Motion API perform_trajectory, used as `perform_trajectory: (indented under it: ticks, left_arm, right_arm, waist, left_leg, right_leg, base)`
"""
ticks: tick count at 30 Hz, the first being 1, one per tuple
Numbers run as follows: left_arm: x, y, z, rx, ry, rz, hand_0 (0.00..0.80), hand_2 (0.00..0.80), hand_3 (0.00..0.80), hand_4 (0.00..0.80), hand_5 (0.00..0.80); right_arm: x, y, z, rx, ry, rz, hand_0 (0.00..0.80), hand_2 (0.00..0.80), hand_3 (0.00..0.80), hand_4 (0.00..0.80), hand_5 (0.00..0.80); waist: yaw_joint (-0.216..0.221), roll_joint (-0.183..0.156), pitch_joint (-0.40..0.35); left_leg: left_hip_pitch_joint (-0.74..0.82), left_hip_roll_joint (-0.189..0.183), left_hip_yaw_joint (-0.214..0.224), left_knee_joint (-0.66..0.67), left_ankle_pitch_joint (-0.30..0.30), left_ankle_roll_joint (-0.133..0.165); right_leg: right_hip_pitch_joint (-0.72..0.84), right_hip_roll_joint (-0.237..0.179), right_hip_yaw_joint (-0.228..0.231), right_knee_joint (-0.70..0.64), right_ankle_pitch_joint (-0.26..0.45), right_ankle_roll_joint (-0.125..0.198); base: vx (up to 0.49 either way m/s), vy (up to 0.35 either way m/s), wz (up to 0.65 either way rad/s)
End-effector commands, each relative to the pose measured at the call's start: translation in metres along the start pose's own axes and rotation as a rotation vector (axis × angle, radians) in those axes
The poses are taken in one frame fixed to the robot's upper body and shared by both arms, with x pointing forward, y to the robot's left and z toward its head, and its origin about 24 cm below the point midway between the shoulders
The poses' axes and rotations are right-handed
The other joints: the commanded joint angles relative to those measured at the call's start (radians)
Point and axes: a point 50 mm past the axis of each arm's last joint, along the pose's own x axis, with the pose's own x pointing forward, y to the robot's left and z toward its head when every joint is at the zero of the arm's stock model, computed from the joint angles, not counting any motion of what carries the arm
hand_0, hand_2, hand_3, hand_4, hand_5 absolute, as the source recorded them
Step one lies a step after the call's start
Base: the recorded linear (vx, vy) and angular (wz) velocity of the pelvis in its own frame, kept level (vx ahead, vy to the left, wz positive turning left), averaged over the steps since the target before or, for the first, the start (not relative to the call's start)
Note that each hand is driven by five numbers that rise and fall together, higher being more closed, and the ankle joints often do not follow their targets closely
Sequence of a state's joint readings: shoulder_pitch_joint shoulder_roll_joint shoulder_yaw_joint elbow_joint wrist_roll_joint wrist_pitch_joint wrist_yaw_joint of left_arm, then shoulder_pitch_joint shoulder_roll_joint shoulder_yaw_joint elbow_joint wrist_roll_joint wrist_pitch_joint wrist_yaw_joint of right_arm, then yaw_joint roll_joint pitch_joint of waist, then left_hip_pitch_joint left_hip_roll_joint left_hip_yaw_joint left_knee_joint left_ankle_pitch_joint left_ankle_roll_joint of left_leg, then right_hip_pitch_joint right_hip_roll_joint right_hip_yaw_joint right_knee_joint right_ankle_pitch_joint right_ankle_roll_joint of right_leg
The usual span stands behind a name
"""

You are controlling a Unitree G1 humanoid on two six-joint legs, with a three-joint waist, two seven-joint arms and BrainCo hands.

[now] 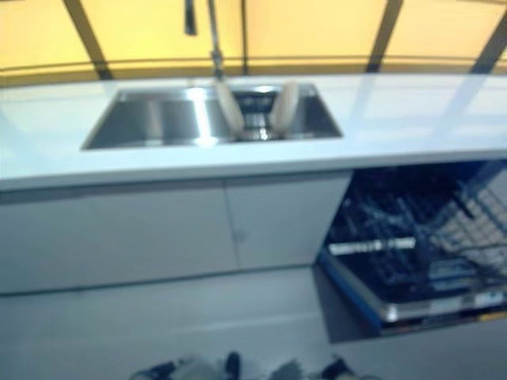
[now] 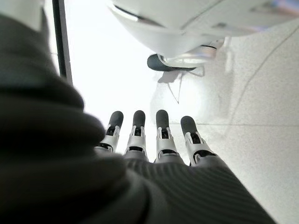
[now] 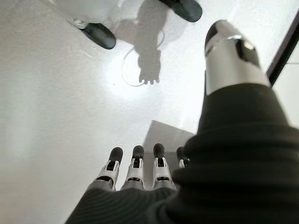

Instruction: Take plates into dishwasher

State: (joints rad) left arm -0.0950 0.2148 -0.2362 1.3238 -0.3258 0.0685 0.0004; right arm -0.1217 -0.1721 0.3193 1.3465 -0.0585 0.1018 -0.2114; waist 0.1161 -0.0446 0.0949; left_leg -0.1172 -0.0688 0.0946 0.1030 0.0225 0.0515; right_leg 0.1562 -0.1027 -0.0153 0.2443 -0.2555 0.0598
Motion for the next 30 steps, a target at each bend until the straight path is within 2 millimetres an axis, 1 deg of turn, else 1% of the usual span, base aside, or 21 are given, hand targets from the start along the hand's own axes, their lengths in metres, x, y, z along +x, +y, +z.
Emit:
perform_trajectory:
  ticks: [1,2,3,4,5,6,7,8,9,10,11,12,13,14,15,17,18,21,24,26,30]
  left_arm:
    - [0.0,-0.002,0.001,0.087,0.005,-0.02,0.0,0.0,0.0,0.0,0.0]
    - [0.0,0.0,0.005,0.119,0.002,-0.021,0.0,0.0,0.0,0.0,0.0]
    - [0.0,0.0,0.007,0.123,0.001,-0.019,0.0,0.0,0.0,0.0,0.0]
    - [0.0,0.002,0.013,0.117,-0.005,-0.014,0.0,0.0,0.0,0.0,0.0]
    - [0.0,0.001,0.015,0.113,-0.012,-0.014,0.0,0.0,0.0,0.0,0.0]
    - [0.0,-0.001,0.018,0.123,-0.021,-0.025,0.0,0.0,0.0,0.0,0.0]
    - [0.0,-0.001,0.018,0.123,-0.021,-0.025,0.0,0.0,0.0,0.0,0.0]
    - [0.0,-0.003,0.019,0.144,-0.022,-0.035,0.0,0.0,0.0,0.0,0.0]
    - [0.001,-0.004,0.017,0.157,-0.016,-0.041,0.0,0.0,0.0,0.0,0.0]
    - [0.001,-0.004,0.015,0.156,-0.007,-0.042,0.0,0.0,0.0,0.0,0.0]
    - [0.001,-0.004,0.012,0.155,0.001,-0.046,0.0,0.0,0.0,0.0,0.0]
    - [0.0,-0.004,0.008,0.151,0.009,-0.052,0.0,0.0,0.0,0.0,0.0]
    - [0.0,-0.004,0.002,0.148,0.02,-0.055,0.0,0.0,0.0,0.0,0.0]
    - [0.0,-0.005,-0.004,0.143,0.03,-0.054,0.0,0.0,0.0,0.0,0.0]
    - [0.0,-0.007,-0.011,0.11,0.047,-0.054,0.0,0.0,0.0,0.0,0.0]
    - [0.0,-0.007,-0.014,0.098,0.051,-0.063,0.0,0.0,0.0,0.0,0.0]
    - [0.0,-0.007,-0.014,0.106,0.051,-0.066,0.0,0.0,0.0,0.0,0.0]
    - [-0.001,-0.01,-0.018,0.148,0.056,-0.056,0.0,0.0,0.0,0.0,0.0]
    - [-0.001,-0.003,-0.018,0.155,0.06,-0.046,0.0,0.0,0.0,0.0,0.0]
    - [-0.002,0.007,-0.017,0.193,0.064,-0.031,0.0,0.0,0.0,0.0,0.0]
    - [-0.003,0.027,-0.012,0.27,0.068,-0.01,0.0,0.0,0.0,0.0,0.0]
  right_arm:
    - [0.001,-0.015,-0.007,0.037,-0.008,-0.069,0.0,0.0,0.0,0.0,0.0]
    - [0.001,-0.017,-0.009,0.054,0.001,-0.085,0.0,0.0,0.0,0.0,0.0]
    - [0.001,-0.018,-0.01,0.063,0.004,-0.088,0.0,0.0,0.0,0.0,0.0]
    - [0.002,-0.02,-0.01,0.109,-0.002,-0.091,0.0,0.0,0.0,0.0,0.0]
    - [0.002,-0.022,-0.009,0.113,-0.012,-0.092,0.0,0.0,0.0,0.0,0.0]
    - [0.002,-0.024,-0.007,0.099,-0.022,-0.094,0.0,0.0,0.0,0.0,0.0]
    - [0.002,-0.024,-0.007,0.099,-0.022,-0.094,0.0,0.0,0.0,0.0,0.0]
    - [0.002,-0.025,-0.01,0.105,-0.018,-0.097,0.0,0.0,0.0,0.0,0.0]
    - [0.003,-0.027,-0.013,0.11,-0.004,-0.096,0.0,0.0,0.0,0.0,0.0]
    - [0.003,-0.029,-0.013,0.105,0.003,-0.096,0.0,0.0,0.0,0.0,0.0]
    - [0.003,-0.031,-0.013,0.102,0.011,-0.097,0.0,0.0,0.0,0.0,0.0]
    - [0.004,-0.032,-0.012,0.103,0.024,-0.101,0.0,0.0,0.0,0.0,0.0]
    - [0.004,-0.031,-0.012,0.109,0.041,-0.104,0.0,0.0,0.0,0.0,0.0]
    - [0.003,-0.029,-0.012,0.105,0.052,-0.104,0.0,0.0,0.0,0.0,0.0]
    - [0.003,-0.026,-0.015,0.092,0.08,-0.096,0.0,0.0,0.0,0.0,0.0]
    - [0.002,-0.023,-0.017,0.11,0.07,-0.093,0.0,0.0,0.0,0.0,0.0]
    - [0.002,-0.022,-0.017,0.109,0.064,-0.092,0.0,0.0,0.0,0.0,0.0]
    - [0.002,-0.022,-0.009,0.064,-0.003,-0.084,0.0,0.0,0.0,0.0,0.0]
    - [0.003,-0.026,0.02,-0.05,-0.151,0.017,0.0,0.0,0.0,0.0,0.0]
    - [0.0,-0.031,0.045,-0.141,-0.253,0.087,0.0,0.0,0.0,0.0,0.0]
    - [-0.01,-0.047,0.09,-0.152,-0.416,0.123,0.0,0.0,0.0,0.0,0.0]
  waist:
    - [-0.047,0.036,-0.01]
    - [-0.073,0.047,0.005]
    - [-0.083,0.045,0.014]
    - [-0.106,0.052,0.031]
    - [-0.114,0.056,0.034]
    - [-0.131,0.048,0.043]
    - [-0.133,0.049,0.043]
    - [-0.144,0.034,0.038]
    - [-0.167,0.032,0.036]
    - [-0.173,0.039,0.038]
    - [-0.176,0.039,0.038]
    - [-0.176,0.027,0.038]
    - [-0.17,0.016,0.035]
    - [-0.168,0.011,0.031]
    - [-0.166,0.005,0.022]
    - [-0.156,-0.003,0.022]
    - [-0.154,-0.004,0.023]
    - [-0.149,-0.007,0.012]
    - [-0.141,-0.005,0.017]
    - [-0.128,-0.011,0.024]
    - [-0.106,-0.033,0.042]
  left_leg:
    - [-0.031,-0.002,-0.078,0.039,-0.02,0.05]
    - [0.005,-0.008,-0.092,0.026,-0.022,0.053]
    - [0.025,-0.015,-0.098,0.021,-0.025,0.053]
    - [0.078,-0.021,-0.11,-0.002,-0.028,0.046]
    - [0.098,-0.02,-0.117,-0.014,-0.029,0.04]
    - [0.139,-0.033,-0.147,-0.034,-0.042,0.032]
    - [0.138,-0.032,-0.148,-0.035,-0.041,0.031]
    - [0.16,-0.051,-0.174,-0.05,-0.059,0.026]
    - [0.198,-0.061,-0.209,-0.055,-0.086,0.021]
    - [0.218,-0.055,-0.216,-0.045,-0.105,0.021]
    - [0.237,-0.054,-0.228,-0.032,-0.127,0.023]
    - [0.243,-0.063,-0.235,0.003,-0.162,0.03]
    - [0.243,-0.06,-0.221,0.038,-0.189,0.033]
    - [0.253,-0.053,-0.212,0.048,-0.199,0.03]
    - [0.277,-0.036,-0.201,0.049,-0.208,0.02]
    - [0.301,-0.014,-0.176,0.036,-0.213,0.01]
    - [0.303,-0.013,-0.175,0.034,-0.213,0.009]
    - [0.32,-0.01,-0.197,-0.019,-0.193,0.009]
    - [0.321,-0.002,-0.196,-0.051,-0.18,0.003]
    - [0.309,0.0,-0.202,-0.057,-0.173,0.001]
    - [0.292,0.003,-0.203,-0.071,-0.161,0.004]
  right_leg:
    - [-0.132,-0.072,0.032,0.424,0.431,0.056]
    - [-0.224,-0.043,0.026,0.473,0.431,0.036]
    - [-0.254,-0.043,0.01,0.456,0.415,0.028]
    - [-0.319,-0.037,-0.036,0.335,0.375,0.008]
    - [-0.333,-0.03,-0.052,0.255,0.363,0.0]
    - [-0.339,-0.017,-0.059,0.063,0.37,0.006]
    - [-0.337,-0.017,-0.061,0.058,0.373,0.006]
    - [-0.359,-0.017,-0.047,-0.099,0.417,0.03]
    - [-0.383,-0.01,-0.023,-0.317,0.486,0.063]
    - [-0.417,0.0,-0.013,-0.332,0.474,0.07]
    - [-0.418,-0.001,-0.002,-0.332,0.478,0.068]
    - [-0.394,-0.007,0.002,-0.31,0.482,0.063]
    - [-0.373,-0.017,-0.009,-0.281,0.465,0.059]
    - [-0.36,-0.018,-0.011,-0.256,0.463,0.056]
    - [-0.348,-0.012,-0.008,-0.204,0.46,0.052]
    - [-0.319,-0.017,-0.038,-0.184,0.448,0.048]
    - [-0.315,-0.018,-0.04,-0.184,0.447,0.048]
    - [-0.289,-0.002,-0.029,-0.207,0.442,0.04]
    - [-0.3,-0.008,-0.045,-0.204,0.439,0.049]
    - [-0.31,-0.015,-0.051,-0.198,0.439,0.058]
    - [-0.329,-0.024,-0.064,-0.185,0.444,0.075]
  base:
    - [0.272,0.294,0.15]
    - [0.207,0.175,0.41]
    - [0.293,0.11,0.65]
    - [0.277,0.005,0.54]
    - [0.422,-0.129,0.53]
    - [0.263,-0.138,0.39]
    - [0.34,-0.235,0.43]
    - [0.426,-0.253,0.54]
    - [0.561,-0.318,0.62]
    - [0.494,-0.247,0.63]
    - [0.343,-0.187,0.57]
    - [0.321,-0.204,0.6]
    - [0.288,-0.205,0.55]
    - [0.282,-0.222,0.51]
    - [0.247,-0.205,0.46]
    - [0.215,-0.174,0.34]
    - [0.2,-0.129,0.28]
    - [0.175,-0.105,0.19]
    - [0.114,-0.063,-0.14]
    - [0.074,-0.096,-0.08]
    - [0.064,-0.121,0.09]
